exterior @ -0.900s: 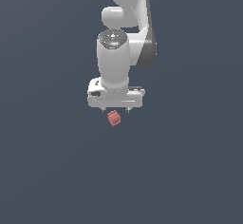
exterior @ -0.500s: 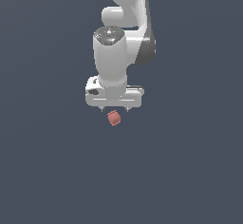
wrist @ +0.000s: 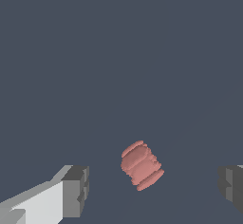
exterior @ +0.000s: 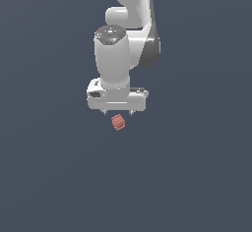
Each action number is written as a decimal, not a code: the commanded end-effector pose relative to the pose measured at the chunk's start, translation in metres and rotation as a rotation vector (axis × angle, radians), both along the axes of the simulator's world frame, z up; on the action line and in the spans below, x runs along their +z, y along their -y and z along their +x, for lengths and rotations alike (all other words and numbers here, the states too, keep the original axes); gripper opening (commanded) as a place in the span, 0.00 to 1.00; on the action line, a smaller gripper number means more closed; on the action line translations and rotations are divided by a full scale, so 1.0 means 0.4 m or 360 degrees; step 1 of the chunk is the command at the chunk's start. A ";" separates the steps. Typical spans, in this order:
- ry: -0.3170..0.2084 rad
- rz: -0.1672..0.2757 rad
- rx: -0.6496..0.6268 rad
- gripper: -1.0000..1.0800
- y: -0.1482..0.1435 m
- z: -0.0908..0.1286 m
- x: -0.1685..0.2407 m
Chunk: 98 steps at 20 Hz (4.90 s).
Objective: Pick up the object and move it to a goal position.
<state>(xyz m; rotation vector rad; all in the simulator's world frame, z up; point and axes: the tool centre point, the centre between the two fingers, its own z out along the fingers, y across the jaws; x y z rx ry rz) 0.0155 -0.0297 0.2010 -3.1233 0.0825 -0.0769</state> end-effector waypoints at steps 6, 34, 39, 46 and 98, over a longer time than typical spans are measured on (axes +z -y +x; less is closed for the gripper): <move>-0.0010 -0.0013 0.0131 0.96 0.006 -0.017 -0.041; -0.0068 -0.0048 0.0989 0.96 0.026 -0.152 -0.274; -0.0069 -0.0048 0.0992 0.96 0.026 -0.153 -0.276; -0.0069 -0.0048 0.0995 0.96 0.026 -0.155 -0.328; -0.0069 -0.0048 0.0999 0.00 0.206 -0.369 -0.226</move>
